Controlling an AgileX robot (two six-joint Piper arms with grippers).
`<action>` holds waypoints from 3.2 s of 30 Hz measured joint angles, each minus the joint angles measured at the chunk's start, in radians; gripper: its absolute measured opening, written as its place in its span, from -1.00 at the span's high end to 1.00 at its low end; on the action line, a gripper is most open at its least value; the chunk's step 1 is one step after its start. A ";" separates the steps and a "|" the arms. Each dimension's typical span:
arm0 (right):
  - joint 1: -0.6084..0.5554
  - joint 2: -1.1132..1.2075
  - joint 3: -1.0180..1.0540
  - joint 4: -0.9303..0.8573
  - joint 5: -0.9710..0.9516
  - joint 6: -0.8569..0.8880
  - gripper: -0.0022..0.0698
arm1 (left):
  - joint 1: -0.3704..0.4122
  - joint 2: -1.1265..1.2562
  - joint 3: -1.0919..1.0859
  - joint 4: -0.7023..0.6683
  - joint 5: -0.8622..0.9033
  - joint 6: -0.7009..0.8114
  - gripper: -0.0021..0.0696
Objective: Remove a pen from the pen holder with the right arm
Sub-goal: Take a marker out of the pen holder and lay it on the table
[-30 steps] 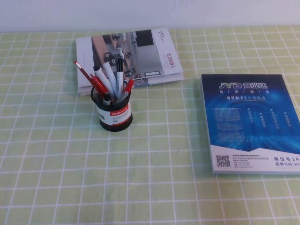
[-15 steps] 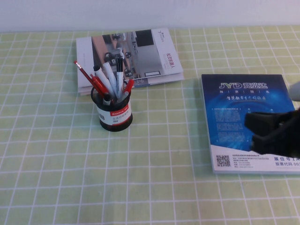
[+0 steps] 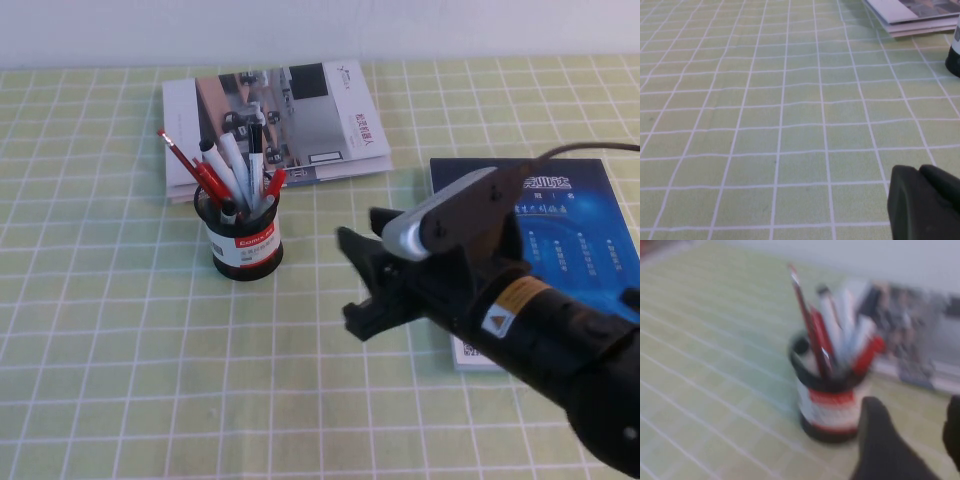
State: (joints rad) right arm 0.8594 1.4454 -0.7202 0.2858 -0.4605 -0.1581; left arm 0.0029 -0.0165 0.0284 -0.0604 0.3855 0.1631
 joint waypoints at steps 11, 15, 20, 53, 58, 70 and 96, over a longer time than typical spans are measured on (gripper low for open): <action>0.002 0.283 -0.036 -0.293 -0.502 0.206 0.03 | 0.000 0.000 0.000 0.000 0.000 0.000 0.96; 0.002 0.378 -0.120 -0.339 -0.547 0.208 0.02 | 0.000 0.000 0.000 0.000 0.000 0.000 0.96; 0.002 0.469 -0.215 -0.359 -0.557 0.208 0.02 | 0.000 0.000 0.000 0.000 0.000 0.000 0.96; -0.012 0.729 -0.543 -0.316 -0.406 0.191 0.02 | 0.000 0.000 0.000 0.000 0.000 0.000 0.96; -0.012 0.735 -0.552 -0.307 -0.392 0.191 0.16 | 0.000 0.000 0.000 0.000 0.000 0.000 0.96; -0.017 0.735 -0.556 -0.268 -0.409 0.185 0.65 | 0.000 0.000 0.000 0.000 0.000 0.000 0.96; -0.021 0.246 -0.547 -0.278 0.204 0.141 0.65 | 0.000 0.000 0.000 0.000 0.000 0.000 0.96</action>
State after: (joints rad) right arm 0.8380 1.6914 -1.2675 0.0076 -0.2570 -0.0175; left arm 0.0029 -0.0165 0.0284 -0.0604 0.3855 0.1631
